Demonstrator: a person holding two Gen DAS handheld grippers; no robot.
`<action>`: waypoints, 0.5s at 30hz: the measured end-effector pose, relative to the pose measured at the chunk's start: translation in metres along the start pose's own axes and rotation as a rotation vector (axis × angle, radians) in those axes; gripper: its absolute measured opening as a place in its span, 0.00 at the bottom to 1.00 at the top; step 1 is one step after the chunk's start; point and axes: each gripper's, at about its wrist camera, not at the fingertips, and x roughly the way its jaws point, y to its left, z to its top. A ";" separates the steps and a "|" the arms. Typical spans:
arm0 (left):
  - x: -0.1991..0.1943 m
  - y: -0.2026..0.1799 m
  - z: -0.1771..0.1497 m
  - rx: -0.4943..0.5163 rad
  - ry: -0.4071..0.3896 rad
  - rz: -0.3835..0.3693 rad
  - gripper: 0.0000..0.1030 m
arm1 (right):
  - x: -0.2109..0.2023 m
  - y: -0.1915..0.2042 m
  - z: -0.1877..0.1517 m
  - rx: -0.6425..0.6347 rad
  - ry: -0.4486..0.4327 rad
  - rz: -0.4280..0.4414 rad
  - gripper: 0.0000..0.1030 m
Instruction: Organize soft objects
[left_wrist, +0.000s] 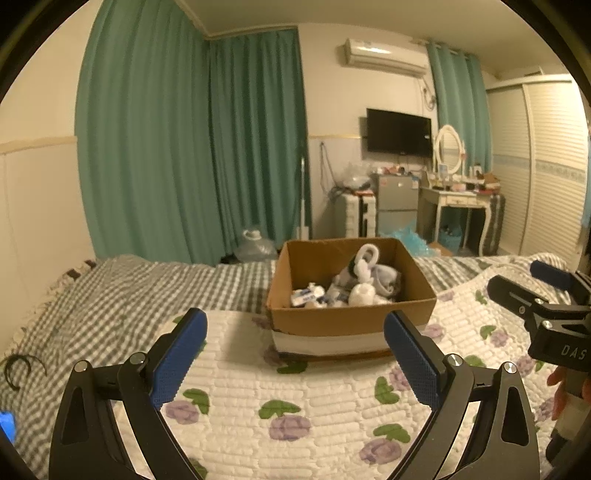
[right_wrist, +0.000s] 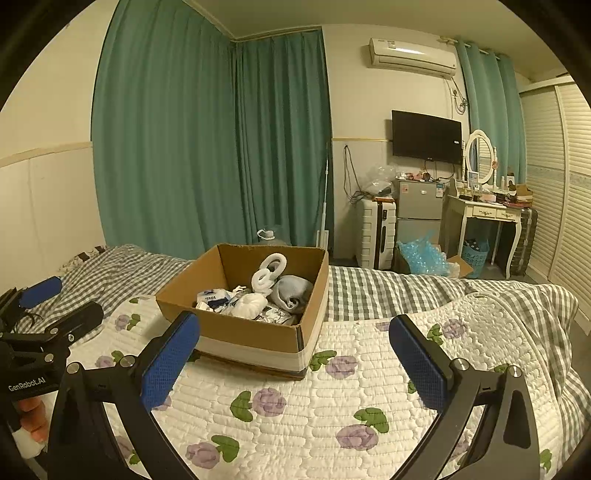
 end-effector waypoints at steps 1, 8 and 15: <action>0.000 0.000 0.000 -0.002 0.002 0.000 0.95 | 0.001 0.001 0.000 -0.003 0.002 0.002 1.00; -0.001 0.002 0.000 -0.011 0.002 -0.006 0.95 | 0.003 0.003 -0.001 -0.010 0.012 0.001 1.00; -0.001 0.005 0.001 -0.026 0.013 -0.023 0.95 | 0.005 0.006 -0.002 -0.011 0.014 0.006 1.00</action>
